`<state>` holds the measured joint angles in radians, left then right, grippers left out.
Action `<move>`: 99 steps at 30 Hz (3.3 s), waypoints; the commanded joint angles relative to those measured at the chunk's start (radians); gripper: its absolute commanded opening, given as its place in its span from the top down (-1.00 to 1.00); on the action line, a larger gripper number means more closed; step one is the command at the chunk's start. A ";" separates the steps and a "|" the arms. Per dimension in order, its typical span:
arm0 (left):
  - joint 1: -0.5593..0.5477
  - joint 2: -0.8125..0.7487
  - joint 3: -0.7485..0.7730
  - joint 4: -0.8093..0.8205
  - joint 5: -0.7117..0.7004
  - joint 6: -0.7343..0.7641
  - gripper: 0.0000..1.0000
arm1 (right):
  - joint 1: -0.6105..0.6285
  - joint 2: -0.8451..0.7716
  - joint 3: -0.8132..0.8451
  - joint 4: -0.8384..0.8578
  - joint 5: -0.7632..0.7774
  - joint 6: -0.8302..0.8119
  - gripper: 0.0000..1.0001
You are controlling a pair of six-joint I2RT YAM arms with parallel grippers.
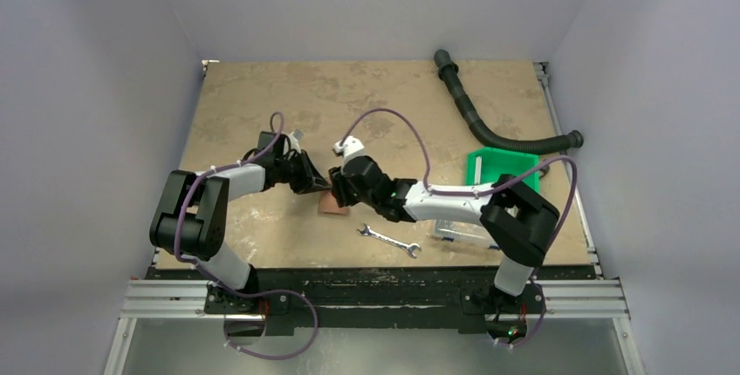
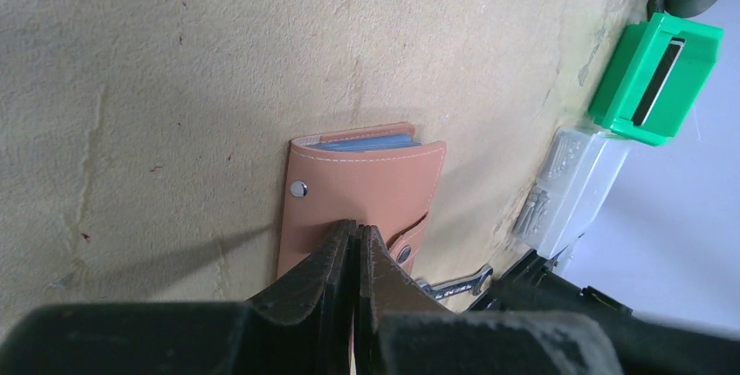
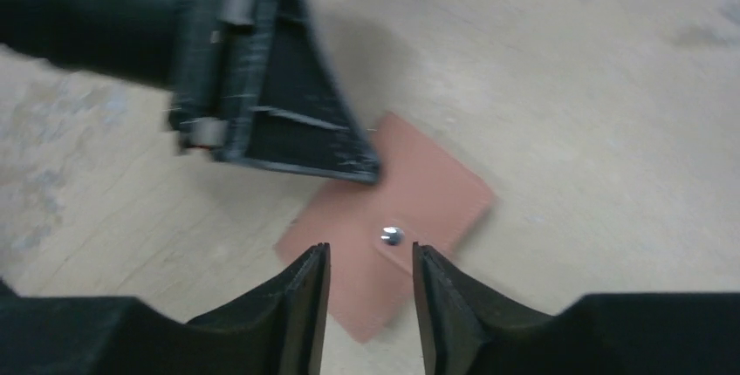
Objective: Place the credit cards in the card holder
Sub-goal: Open the card holder at the center of the board.
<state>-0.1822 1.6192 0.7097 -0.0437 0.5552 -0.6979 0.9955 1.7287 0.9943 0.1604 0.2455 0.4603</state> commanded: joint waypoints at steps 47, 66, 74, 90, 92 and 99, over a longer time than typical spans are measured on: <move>0.000 0.065 -0.055 -0.082 -0.143 0.053 1.00 | 0.097 0.246 0.268 -0.313 0.328 0.022 0.51; 0.001 0.071 -0.040 -0.107 -0.151 0.070 1.00 | 0.106 0.166 0.239 -0.248 0.307 -0.143 0.45; 0.000 0.075 -0.039 -0.104 -0.120 0.071 1.00 | 0.118 0.154 0.242 -0.212 0.228 -0.232 0.12; -0.034 -0.039 -0.016 -0.105 -0.020 0.037 1.00 | 0.135 0.234 0.240 -0.182 0.206 -0.207 0.14; -0.042 -0.019 -0.024 -0.096 -0.016 0.034 1.00 | 0.134 0.254 0.238 -0.185 0.218 -0.197 0.13; -0.045 0.008 -0.037 -0.125 -0.101 0.049 1.00 | 0.132 0.279 0.246 -0.255 0.382 -0.114 0.37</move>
<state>-0.2012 1.5921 0.7082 -0.0841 0.5415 -0.6853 1.1324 1.9629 1.2388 -0.0410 0.5098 0.2798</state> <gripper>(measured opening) 0.048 0.345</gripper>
